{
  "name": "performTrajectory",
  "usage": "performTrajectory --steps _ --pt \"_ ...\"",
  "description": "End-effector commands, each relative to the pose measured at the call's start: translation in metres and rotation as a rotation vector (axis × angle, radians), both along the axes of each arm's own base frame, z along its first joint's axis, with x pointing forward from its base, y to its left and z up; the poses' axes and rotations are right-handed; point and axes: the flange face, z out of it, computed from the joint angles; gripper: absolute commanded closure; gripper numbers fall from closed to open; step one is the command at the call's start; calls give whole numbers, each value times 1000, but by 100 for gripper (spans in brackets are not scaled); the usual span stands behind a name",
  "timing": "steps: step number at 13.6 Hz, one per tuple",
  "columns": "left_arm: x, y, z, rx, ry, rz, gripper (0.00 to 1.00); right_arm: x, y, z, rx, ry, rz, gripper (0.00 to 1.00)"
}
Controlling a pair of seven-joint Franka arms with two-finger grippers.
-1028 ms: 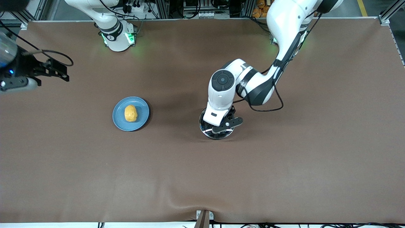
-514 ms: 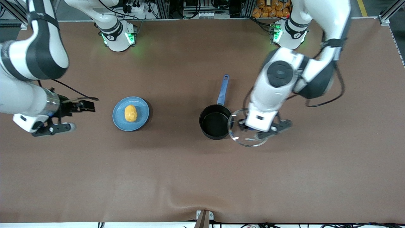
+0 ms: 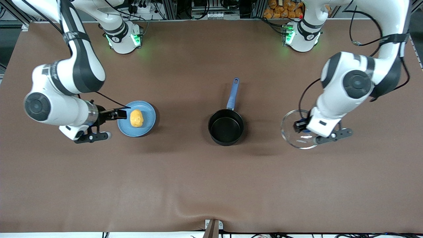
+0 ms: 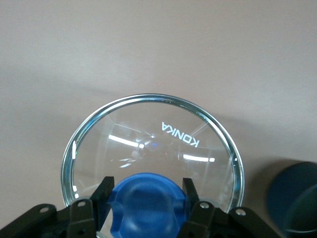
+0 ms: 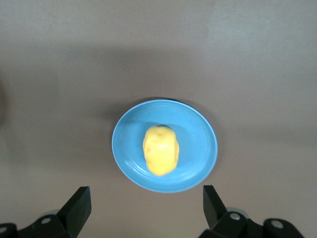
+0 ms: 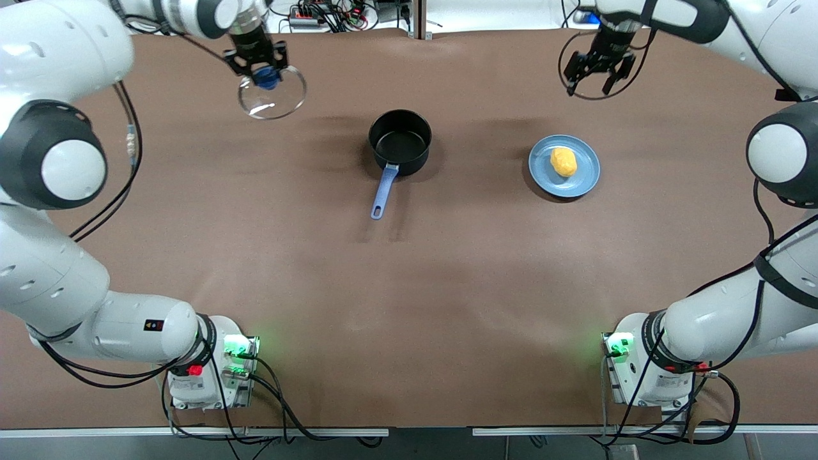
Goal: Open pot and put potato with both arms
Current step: 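Lift the lid aside with the left gripper while the right gripper reaches the potato, then set the lid down with the left gripper while the right gripper grasps the potato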
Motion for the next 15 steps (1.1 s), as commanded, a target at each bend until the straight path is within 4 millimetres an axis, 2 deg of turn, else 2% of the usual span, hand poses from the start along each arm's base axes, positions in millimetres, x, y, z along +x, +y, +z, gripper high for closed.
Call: performTrajectory --steps 1,3,4,6,8,9,11,13,14,15 --pt "-13 11 -21 -21 -18 -23 79 -30 2 -28 6 -59 -27 0" --pt "-8 22 -65 -31 -30 -26 79 -49 19 -64 2 -91 -7 0" --pt "-8 29 -78 -33 -30 -20 79 -56 17 -78 -6 -82 -24 0" --pt "-17 28 -109 -37 -25 -44 79 -72 13 -104 -17 -80 -43 0" --pt "-20 29 -145 -13 -23 -89 79 -82 10 -118 -21 -89 -48 0" --pt "-19 30 -156 -7 -26 -100 79 -83 8 -122 -22 -83 -53 0" --pt "-17 43 -162 4 -31 -98 79 -82 8 -130 -25 -80 -61 0" --pt "-17 44 -168 8 -23 -104 76 -84 10 -139 -30 -75 -76 0" --pt "-17 45 -170 7 -22 -103 69 -85 10 -147 -31 -77 -80 0" --pt "-16 44 -171 5 -29 -104 53 -85 9 -150 -31 -86 -80 0"
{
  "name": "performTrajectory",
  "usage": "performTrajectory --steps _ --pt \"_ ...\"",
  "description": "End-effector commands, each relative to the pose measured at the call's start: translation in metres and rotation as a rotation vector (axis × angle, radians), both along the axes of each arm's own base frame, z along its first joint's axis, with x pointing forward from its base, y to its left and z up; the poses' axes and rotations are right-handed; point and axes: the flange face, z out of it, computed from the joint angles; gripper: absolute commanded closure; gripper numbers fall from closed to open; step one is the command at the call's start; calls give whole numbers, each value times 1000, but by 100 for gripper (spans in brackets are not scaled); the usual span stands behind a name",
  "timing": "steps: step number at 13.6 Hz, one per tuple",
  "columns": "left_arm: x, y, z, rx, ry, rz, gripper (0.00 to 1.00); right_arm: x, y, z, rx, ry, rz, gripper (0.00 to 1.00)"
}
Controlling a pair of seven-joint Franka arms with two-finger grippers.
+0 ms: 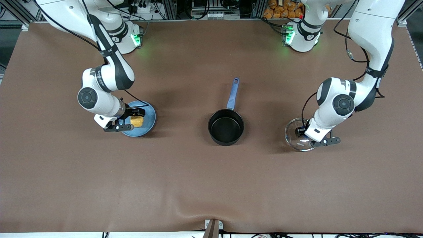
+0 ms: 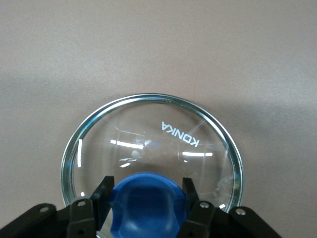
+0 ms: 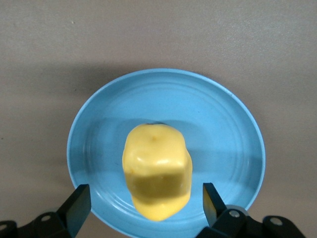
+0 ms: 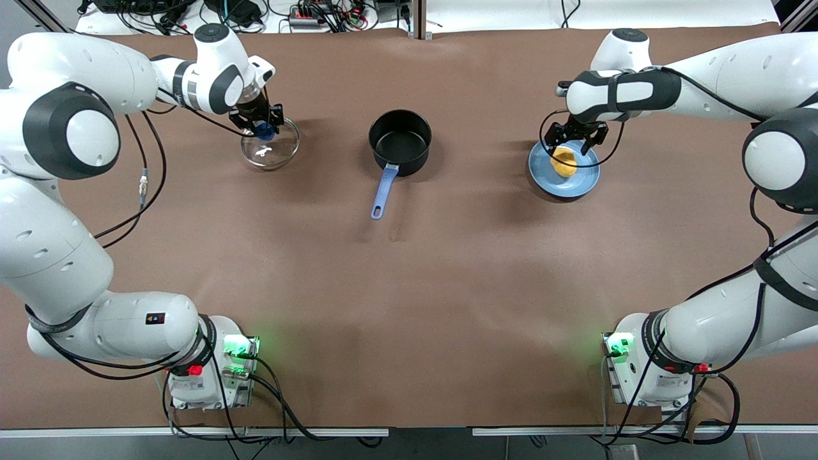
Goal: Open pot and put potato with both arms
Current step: 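Set the lid down with the left gripper while the right gripper grasps the potato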
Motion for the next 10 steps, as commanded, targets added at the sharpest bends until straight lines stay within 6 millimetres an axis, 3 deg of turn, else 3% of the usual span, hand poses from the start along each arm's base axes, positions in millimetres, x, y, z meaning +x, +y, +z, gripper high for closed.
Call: performTrajectory --steps 1,2,3,6,7,8,9,10 --pt "3 0 6 7 -31 -24 31 -8 -1 -16 3 -21 -19 0" --pt "4 -1 5 6 -29 -25 29 -9 -1 -19 3 -26 -19 0" --pt "5 -2 4 5 -29 -26 21 -10 -2 -23 2 -23 -21 6" --pt "5 -2 4 5 -31 -26 21 -11 -2 -26 3 -20 -4 32" --pt "6 -2 11 6 -41 -20 21 -11 -1 -27 2 -16 3 45" --pt "8 -3 30 9 -66 -15 17 -13 7 -27 2 -11 20 64" --pt "10 -2 53 12 -103 -10 11 -12 15 -22 0 -16 20 91" --pt "13 -1 80 15 -142 -10 11 -11 18 -19 2 -22 23 99"
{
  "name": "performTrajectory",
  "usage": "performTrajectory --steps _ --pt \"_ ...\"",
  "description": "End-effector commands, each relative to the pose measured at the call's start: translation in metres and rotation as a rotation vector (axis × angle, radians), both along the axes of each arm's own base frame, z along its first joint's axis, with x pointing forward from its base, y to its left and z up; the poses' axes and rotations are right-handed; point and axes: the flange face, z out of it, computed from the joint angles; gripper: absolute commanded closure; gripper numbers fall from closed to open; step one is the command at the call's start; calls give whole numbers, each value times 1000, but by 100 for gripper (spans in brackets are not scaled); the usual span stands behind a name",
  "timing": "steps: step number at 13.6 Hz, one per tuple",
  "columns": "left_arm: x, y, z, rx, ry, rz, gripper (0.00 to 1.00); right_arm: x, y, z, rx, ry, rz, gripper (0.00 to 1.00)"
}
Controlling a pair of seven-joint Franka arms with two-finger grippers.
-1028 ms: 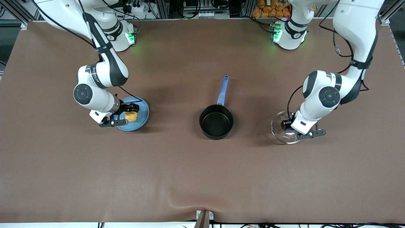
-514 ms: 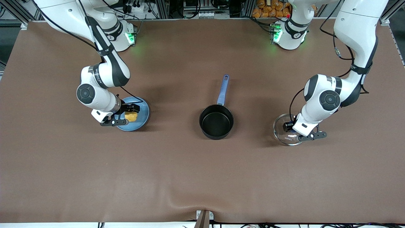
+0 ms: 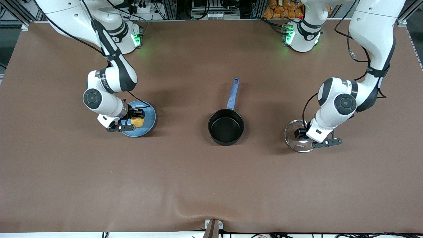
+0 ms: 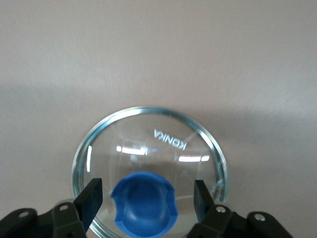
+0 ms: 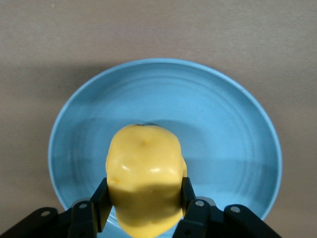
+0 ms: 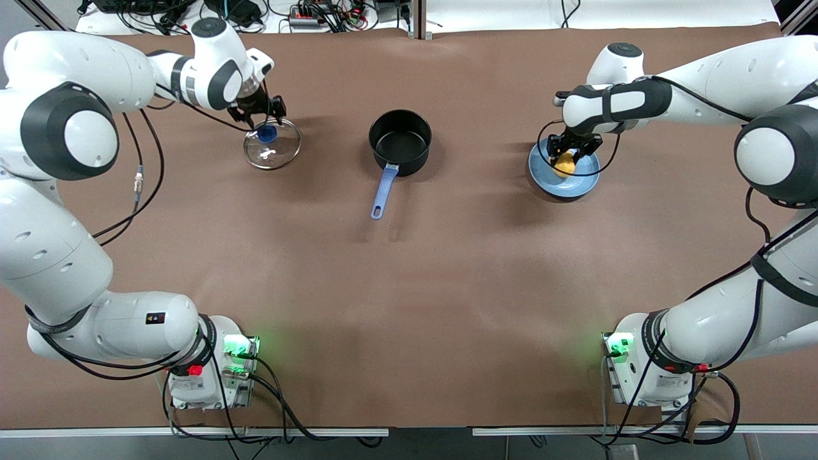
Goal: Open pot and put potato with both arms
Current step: 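Set the lid down with the left gripper while the right gripper grasps the potato, then carry the yellow potato with the right gripper over the saucepan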
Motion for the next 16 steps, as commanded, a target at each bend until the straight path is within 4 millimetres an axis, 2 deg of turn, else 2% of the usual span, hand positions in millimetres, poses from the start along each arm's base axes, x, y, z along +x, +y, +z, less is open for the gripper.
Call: performTrajectory --steps 1,2,4,7,9,11,12,13,14,16 --pt "0 7 74 33 -83 3 11 1 14 10 8 -28 14 100" --pt "2 12 97 44 -73 19 11 8 17 21 13 -36 15 100" --pt "4 14 149 61 -42 42 11 31 31 61 9 20 -22 100" --pt "-2 13 226 5 28 16 11 57 90 124 9 11 -65 100" --pt "-7 18 275 -13 68 -6 8 67 140 150 46 -29 -120 100" --pt "-11 35 334 -37 105 -13 3 79 188 171 134 -37 -192 100" --pt "-15 43 355 -51 118 -21 0 81 216 177 157 -40 -219 100" --pt "-18 55 370 -64 118 -20 0 82 245 182 167 -49 -250 100" --pt "-20 64 375 -75 130 -22 0 81 271 178 168 -47 -284 100" --pt "-24 68 377 -82 139 -19 0 75 324 177 186 -54 -320 100"
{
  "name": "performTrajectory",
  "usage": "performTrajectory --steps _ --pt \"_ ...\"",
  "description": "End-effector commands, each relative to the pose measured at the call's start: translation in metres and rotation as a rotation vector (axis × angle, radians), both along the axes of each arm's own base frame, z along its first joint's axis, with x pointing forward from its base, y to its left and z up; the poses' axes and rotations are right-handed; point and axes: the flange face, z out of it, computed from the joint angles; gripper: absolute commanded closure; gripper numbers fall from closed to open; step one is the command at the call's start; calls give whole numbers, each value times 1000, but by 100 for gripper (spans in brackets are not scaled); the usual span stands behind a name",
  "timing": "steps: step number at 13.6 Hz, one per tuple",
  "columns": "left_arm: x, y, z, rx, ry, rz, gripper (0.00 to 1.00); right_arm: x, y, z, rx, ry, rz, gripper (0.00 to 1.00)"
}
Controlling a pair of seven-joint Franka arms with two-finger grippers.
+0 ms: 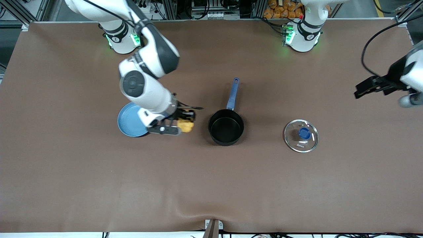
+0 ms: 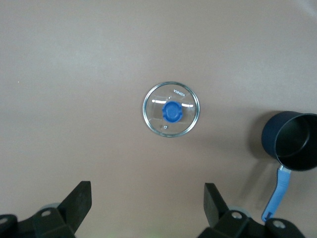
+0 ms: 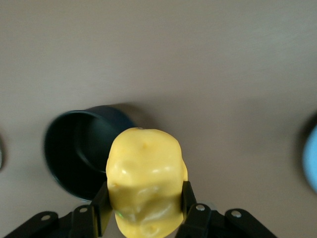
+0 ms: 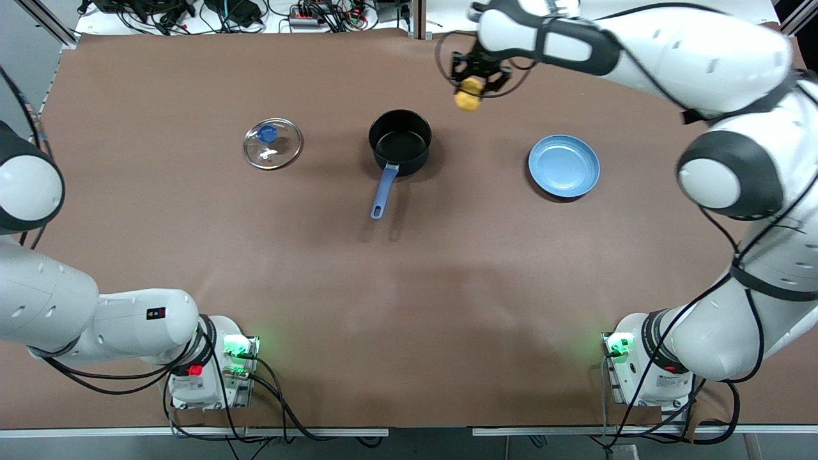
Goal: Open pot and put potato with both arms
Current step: 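Carry the yellow potato with the right gripper over the saucepan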
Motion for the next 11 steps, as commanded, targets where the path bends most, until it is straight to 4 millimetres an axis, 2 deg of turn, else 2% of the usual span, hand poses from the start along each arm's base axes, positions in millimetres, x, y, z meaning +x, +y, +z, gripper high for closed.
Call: performTrajectory --steps 1,2,5,7,9,11 --pt "1 -1 2 -24 18 -15 0 8 60 -8 37 11 -74 100" --pt "1 -2 2 -25 18 -18 0 1 77 -13 42 9 -82 100" --pt "1 -6 2 -28 18 -24 0 -9 104 -35 67 -10 -113 100" --pt "0 -9 3 -29 17 -18 0 -17 116 -60 50 12 -125 100" --pt "-8 -19 16 -19 -6 -36 0 -19 124 -79 62 2 -155 100" --pt "-10 -21 17 -14 -7 -39 0 -27 136 -98 62 0 -153 100"
